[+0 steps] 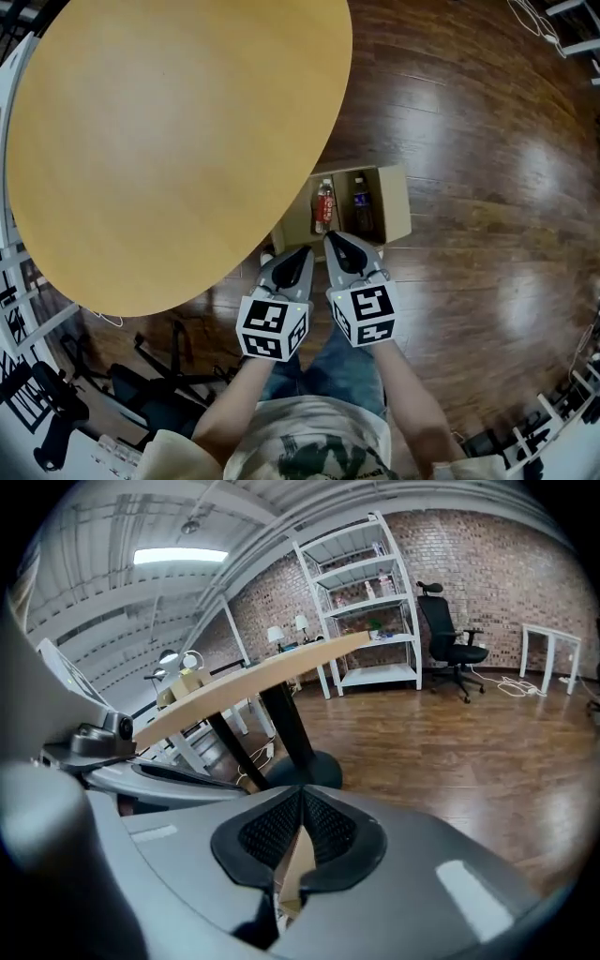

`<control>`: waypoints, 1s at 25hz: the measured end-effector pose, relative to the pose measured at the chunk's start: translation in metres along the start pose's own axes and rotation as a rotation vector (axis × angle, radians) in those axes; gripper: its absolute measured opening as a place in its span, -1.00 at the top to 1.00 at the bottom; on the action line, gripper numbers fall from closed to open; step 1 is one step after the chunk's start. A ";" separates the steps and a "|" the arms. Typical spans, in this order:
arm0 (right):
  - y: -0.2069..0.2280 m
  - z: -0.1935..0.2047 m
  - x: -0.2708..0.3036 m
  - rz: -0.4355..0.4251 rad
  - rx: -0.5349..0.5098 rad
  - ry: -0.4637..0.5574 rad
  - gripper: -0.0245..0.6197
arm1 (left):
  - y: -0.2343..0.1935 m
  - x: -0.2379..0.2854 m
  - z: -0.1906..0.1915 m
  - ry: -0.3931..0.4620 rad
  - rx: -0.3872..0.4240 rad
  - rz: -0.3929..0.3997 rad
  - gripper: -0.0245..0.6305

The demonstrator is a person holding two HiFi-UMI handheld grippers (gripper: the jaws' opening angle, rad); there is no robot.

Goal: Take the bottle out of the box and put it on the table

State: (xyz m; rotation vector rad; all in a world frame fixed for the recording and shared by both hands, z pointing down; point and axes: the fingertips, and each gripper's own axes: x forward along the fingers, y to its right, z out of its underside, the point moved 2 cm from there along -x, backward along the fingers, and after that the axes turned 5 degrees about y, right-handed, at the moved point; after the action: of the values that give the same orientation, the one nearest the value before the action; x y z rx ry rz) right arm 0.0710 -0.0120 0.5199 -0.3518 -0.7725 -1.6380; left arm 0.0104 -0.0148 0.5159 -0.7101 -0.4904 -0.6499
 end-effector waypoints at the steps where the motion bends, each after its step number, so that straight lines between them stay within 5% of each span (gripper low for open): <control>1: 0.007 0.003 0.008 -0.010 -0.011 -0.004 0.90 | -0.002 0.011 0.003 0.001 -0.018 -0.014 0.93; 8: 0.059 0.043 0.051 -0.004 0.010 -0.011 0.89 | -0.014 0.085 0.046 -0.046 0.025 -0.024 0.93; 18: 0.115 0.166 0.105 0.025 0.184 -0.080 0.80 | -0.044 0.161 0.120 -0.151 0.125 0.055 0.93; 25: 0.132 0.241 0.158 0.051 0.257 -0.119 0.80 | -0.071 0.194 0.178 -0.220 0.105 0.054 0.93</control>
State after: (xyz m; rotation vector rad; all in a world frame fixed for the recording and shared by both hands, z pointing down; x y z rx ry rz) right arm 0.1161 0.0209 0.8321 -0.2842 -1.0430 -1.4595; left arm 0.0632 0.0001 0.7834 -0.6966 -0.7009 -0.4942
